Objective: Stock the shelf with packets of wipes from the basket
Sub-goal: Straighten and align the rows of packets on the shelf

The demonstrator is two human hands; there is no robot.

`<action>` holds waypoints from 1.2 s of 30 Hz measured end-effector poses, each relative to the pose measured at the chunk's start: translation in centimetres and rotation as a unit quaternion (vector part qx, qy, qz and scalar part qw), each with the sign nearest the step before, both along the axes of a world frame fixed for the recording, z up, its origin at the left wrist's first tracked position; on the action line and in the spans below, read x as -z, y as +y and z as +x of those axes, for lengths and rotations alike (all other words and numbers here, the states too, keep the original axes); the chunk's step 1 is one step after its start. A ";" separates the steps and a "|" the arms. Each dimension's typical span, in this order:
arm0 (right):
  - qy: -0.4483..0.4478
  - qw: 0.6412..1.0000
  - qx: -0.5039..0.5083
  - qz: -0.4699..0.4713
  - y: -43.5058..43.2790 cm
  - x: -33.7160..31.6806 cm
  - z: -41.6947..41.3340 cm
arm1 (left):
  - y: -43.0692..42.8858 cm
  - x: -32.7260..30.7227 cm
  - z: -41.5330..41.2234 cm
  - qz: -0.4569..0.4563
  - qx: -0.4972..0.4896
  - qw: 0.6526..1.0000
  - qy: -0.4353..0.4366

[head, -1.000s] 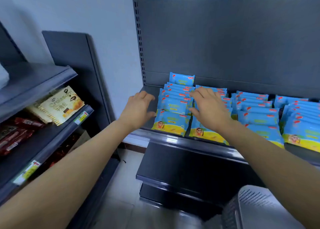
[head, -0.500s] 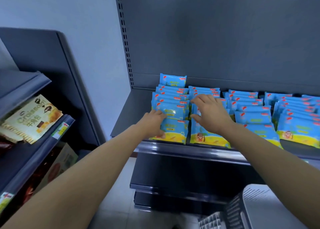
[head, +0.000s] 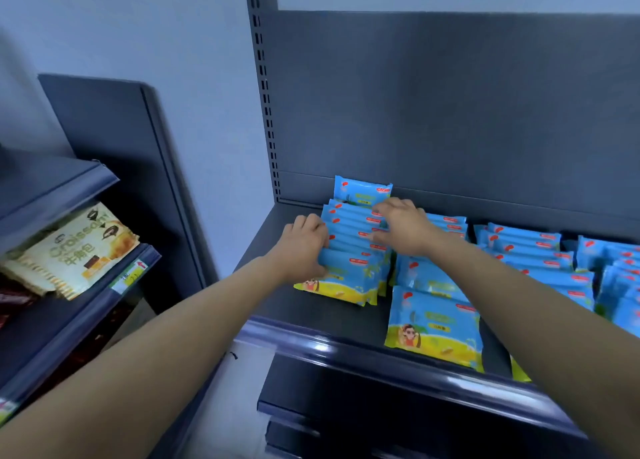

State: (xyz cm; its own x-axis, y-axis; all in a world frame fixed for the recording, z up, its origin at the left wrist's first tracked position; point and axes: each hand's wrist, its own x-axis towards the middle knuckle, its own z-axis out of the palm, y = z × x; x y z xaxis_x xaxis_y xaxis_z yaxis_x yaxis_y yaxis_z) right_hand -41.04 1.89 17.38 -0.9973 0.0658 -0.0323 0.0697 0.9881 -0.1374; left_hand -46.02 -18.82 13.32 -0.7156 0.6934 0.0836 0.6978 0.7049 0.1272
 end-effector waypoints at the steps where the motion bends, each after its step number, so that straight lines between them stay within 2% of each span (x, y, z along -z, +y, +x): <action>1: -0.006 1.000 0.001 -0.009 0.3 0.1 -0.8 | 0.2 0.1 -0.1 0.003 0.002 1.000 -0.007; 4: -0.025 1.000 -0.001 -0.010 1.2 0.3 -3.2 | 0.9 -0.1 -0.4 0.001 0.020 0.999 -0.031; 8: -0.074 0.997 -0.002 -0.003 1.6 0.6 -5.8 | 1.6 -1.0 -1.2 -0.061 0.054 0.995 -0.059; 13: -0.159 0.987 0.012 -0.038 1.2 0.5 -8.0 | 2.0 -0.6 -2.8 -0.099 0.075 0.991 -0.053; 17: -0.217 0.976 0.017 -0.023 0.6 0.3 -9.2 | 2.4 -0.7 -3.8 -0.106 0.093 0.988 -0.068; 24: -0.258 0.965 0.047 -0.024 0.0 0.5 -10.5 | 1.8 -1.0 -5.5 -0.082 0.118 0.987 -0.072; 29: -0.281 0.957 0.061 -0.025 -0.3 0.4 -11.3 | 1.0 -0.7 -6.1 -0.089 0.128 0.987 -0.043; 36: -0.301 0.949 0.074 -0.047 -0.7 0.2 -11.5 | 0.5 -0.7 -6.0 -0.100 0.107 0.987 -0.058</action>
